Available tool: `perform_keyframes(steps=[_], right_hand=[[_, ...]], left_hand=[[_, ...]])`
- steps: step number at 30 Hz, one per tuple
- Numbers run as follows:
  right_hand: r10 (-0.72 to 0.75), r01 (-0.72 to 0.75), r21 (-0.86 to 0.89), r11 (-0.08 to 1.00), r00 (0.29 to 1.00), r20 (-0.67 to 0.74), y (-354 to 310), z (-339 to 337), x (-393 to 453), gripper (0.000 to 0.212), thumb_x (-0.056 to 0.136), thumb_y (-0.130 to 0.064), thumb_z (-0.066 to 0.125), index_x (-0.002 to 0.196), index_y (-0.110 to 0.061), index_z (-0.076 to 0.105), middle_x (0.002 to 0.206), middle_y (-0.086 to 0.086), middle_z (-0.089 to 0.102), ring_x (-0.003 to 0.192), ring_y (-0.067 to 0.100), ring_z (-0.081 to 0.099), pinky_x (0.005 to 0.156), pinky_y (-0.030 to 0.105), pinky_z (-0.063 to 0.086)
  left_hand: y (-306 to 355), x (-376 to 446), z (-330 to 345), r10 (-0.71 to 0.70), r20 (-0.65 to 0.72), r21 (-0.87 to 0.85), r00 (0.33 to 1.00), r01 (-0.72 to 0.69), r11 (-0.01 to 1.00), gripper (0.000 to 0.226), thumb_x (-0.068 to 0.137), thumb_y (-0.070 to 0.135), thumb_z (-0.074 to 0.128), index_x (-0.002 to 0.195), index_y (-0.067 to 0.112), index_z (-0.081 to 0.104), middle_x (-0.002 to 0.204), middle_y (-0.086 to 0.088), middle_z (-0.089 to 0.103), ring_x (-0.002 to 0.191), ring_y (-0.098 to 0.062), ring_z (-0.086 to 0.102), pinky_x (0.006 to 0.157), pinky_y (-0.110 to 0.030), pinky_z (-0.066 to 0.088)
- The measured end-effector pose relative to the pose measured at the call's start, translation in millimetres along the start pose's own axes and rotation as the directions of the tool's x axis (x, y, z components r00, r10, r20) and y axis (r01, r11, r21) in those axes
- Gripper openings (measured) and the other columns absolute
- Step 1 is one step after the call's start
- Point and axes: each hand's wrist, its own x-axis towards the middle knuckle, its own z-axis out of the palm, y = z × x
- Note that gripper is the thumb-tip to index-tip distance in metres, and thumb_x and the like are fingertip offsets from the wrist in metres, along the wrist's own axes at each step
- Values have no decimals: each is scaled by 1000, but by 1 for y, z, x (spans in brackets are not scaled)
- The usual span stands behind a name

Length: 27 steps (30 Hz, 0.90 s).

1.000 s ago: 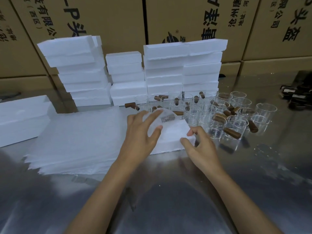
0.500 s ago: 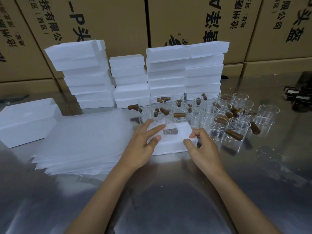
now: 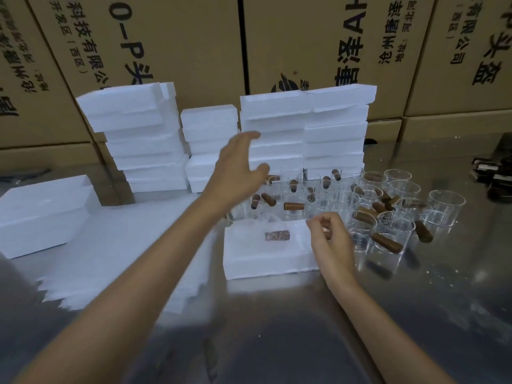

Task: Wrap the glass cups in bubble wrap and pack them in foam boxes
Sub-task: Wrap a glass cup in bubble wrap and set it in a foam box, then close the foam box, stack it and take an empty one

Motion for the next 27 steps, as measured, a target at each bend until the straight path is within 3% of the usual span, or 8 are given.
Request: perform_keyframes(steps=[5,11,14,16,19,23,27], right_hand=[[26,-26,5,1000,998,-54,6,4,10,9,92,-44,55,90,-36,60,87,-19,65,83,4,61,72,35,49],[1,-4,-72,997,999,-35,9,6,11,8,98,-46,50,92,-42,55,83,-29,62,74,-3,58,62,26,41],[18,-21,-88,996,999,-32,9,6,13,7,98,-46,49,92,-45,53,77,-26,61,75,-3,57,61,23,40],[28,-30,-98,995,999,-27,9,5,13,6,97,-47,48,93,-44,52,78,-27,60,75,-3,57,62,22,39],[41,-43,-88,995,999,-23,7,4,13,9,96,-46,47,94,-40,54,79,-24,62,76,-2,57,62,24,39],[41,-41,-55,998,999,0,4,0,11,12,97,-42,47,94,-36,56,84,-18,64,80,1,58,65,30,44],[39,-39,12,999,999,9,1,0,10,18,93,-47,42,92,-36,56,87,-16,65,86,8,61,72,37,48]], left_hand=[[-11,105,-5,-127,-5,85,992,127,988,60,94,19,58,147,15,32,147,-14,34,133,-31,39,100,-32,38],[-26,185,17,-261,37,342,965,233,910,80,85,10,68,152,19,25,156,-15,16,144,-34,22,99,-37,39],[-35,192,28,-204,51,607,978,132,784,84,83,4,69,152,12,22,160,-19,11,146,-39,17,107,-45,38],[-42,193,26,-85,22,672,996,48,739,72,84,-2,63,146,7,29,151,-22,28,141,-41,26,104,-46,42],[-45,189,9,33,-31,597,999,-8,802,50,86,4,63,131,6,41,126,-21,47,115,-40,48,89,-47,45],[-33,164,-27,150,-84,473,985,-93,876,45,90,20,63,128,6,43,117,-18,55,106,-37,53,80,-41,43],[-21,116,-68,102,-93,203,990,-81,976,46,91,38,66,130,21,46,108,0,65,92,-17,64,76,-34,51]])
